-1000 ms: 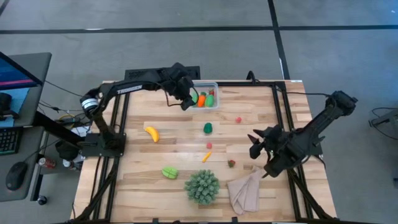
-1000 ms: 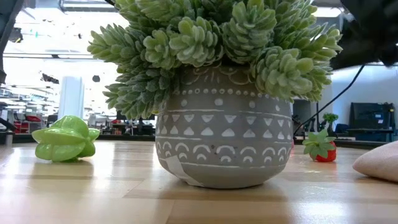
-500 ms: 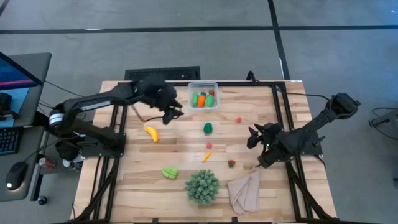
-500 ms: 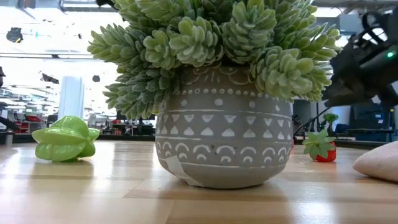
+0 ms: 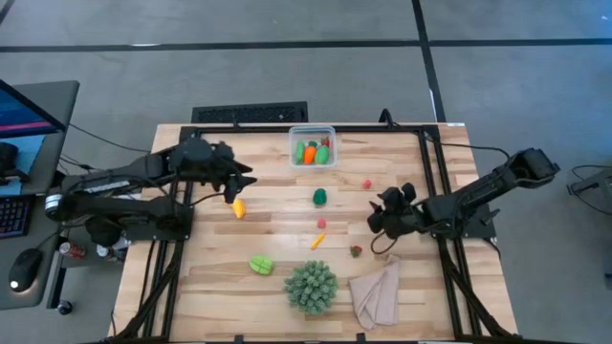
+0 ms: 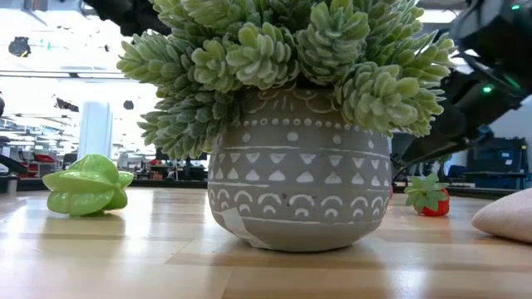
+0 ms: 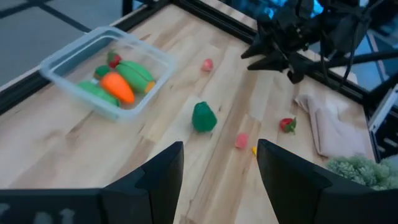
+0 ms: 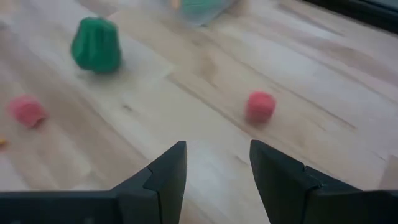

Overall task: Pick and placing Produce into tupperware
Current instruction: Put the top peach into the transparent bin

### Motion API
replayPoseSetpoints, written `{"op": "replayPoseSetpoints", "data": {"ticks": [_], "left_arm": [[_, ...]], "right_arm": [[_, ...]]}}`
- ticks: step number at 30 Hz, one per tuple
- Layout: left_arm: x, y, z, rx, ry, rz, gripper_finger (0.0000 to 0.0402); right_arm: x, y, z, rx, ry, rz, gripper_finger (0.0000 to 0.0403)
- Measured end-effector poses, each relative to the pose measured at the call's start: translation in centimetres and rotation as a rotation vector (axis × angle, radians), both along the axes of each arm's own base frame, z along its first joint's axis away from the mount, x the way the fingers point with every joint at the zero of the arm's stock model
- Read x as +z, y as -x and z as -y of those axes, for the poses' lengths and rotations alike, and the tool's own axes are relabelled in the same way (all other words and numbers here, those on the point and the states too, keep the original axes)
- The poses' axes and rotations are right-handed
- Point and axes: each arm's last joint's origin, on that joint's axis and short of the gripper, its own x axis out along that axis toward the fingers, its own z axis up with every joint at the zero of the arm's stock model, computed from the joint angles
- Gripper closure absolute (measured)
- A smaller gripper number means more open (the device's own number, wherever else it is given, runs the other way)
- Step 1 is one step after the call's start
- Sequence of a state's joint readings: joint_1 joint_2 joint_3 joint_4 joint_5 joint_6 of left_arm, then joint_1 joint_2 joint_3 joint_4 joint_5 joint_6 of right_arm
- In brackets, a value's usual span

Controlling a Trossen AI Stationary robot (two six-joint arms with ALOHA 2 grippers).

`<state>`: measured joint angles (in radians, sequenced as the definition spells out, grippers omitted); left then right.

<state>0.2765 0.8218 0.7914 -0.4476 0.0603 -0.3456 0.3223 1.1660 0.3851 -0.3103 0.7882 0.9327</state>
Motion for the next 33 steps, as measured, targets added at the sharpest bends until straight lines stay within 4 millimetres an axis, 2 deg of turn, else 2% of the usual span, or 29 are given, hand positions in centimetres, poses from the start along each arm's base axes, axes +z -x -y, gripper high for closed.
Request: {"op": "replayPoseSetpoints", "data": {"ticks": [4, 9, 11, 19, 25, 29, 33], "left_arm": [[-0.7, 1.5, 0.7, 0.036, 0.012, 0.035, 0.0207], [-1.5, 3.0, 1.5, 0.06, 0.01, 0.068, 0.0207], [-1.7, 3.5, 1.7, 0.071, 0.009, 0.081, 0.0207], [-2.0, 5.1, 2.5, 0.067, 0.007, 0.131, 0.0207], [-2.1, 5.9, 2.6, 0.113, -0.016, 0.162, 0.0207], [-2.1, 6.0, 2.5, 0.131, -0.025, 0.17, 0.0207], [-2.0, 6.0, 2.5, 0.143, -0.03, 0.171, 0.0207]], "right_arm": [[0.1, -0.4, 1.4, -0.065, -0.017, 0.009, 0.0234], [0.4, -1.7, 3.2, 0.056, -0.152, -0.003, 0.0234], [0.4, -1.9, 4.2, 0.031, -0.171, 0.012, 0.0234], [1.4, -1.1, 7.9, -0.13, -0.251, 0.098, 0.0234], [1.1, -0.3, 10.5, -0.199, -0.418, 0.131, 0.0234], [0.5, 0.1, 11.5, -0.232, -0.527, 0.128, 0.0234], [0.3, 0.1, 11.8, -0.234, -0.544, 0.121, 0.0234]]}}
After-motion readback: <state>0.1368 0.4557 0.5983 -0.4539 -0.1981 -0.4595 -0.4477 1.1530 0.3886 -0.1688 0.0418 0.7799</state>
